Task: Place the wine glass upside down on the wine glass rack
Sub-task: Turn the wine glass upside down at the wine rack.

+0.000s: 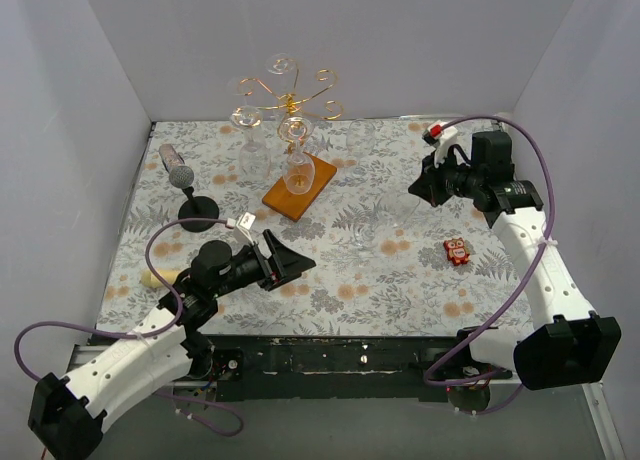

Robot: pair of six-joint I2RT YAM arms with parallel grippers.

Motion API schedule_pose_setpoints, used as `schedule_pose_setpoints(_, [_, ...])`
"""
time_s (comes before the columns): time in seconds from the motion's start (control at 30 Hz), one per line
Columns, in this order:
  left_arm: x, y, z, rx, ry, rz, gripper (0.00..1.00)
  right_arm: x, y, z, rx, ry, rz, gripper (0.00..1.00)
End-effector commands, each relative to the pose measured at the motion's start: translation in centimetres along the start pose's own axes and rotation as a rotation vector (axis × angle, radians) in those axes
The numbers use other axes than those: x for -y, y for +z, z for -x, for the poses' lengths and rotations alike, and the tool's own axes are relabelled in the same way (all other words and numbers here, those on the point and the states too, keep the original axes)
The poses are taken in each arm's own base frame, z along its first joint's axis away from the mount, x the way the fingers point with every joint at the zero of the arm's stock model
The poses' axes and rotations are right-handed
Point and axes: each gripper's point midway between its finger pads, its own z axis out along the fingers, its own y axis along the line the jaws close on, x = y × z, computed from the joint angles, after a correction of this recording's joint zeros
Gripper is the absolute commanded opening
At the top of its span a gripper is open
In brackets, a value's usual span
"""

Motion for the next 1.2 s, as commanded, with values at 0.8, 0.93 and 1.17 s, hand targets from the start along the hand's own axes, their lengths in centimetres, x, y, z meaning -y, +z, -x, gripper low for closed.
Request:
schedule_pose_setpoints(0.8, [-2.4,2.1,-2.0,0.029,-0.071,-0.013,0.98,-2.8,-1.8,1.0,0.162,0.045,0.129,0.01])
schedule_pose_setpoints(0.93, [-2.6,2.2,-2.2,0.030,-0.078,-0.015,0.98,-2.8,-1.9,0.9,0.168,0.055,0.134,0.01])
schedule_pose_setpoints(1.17, [-3.6,2.4,-2.4,0.031,-0.081,0.000,0.98,-3.0,-1.8,0.7,0.172,0.068,0.149,0.01])
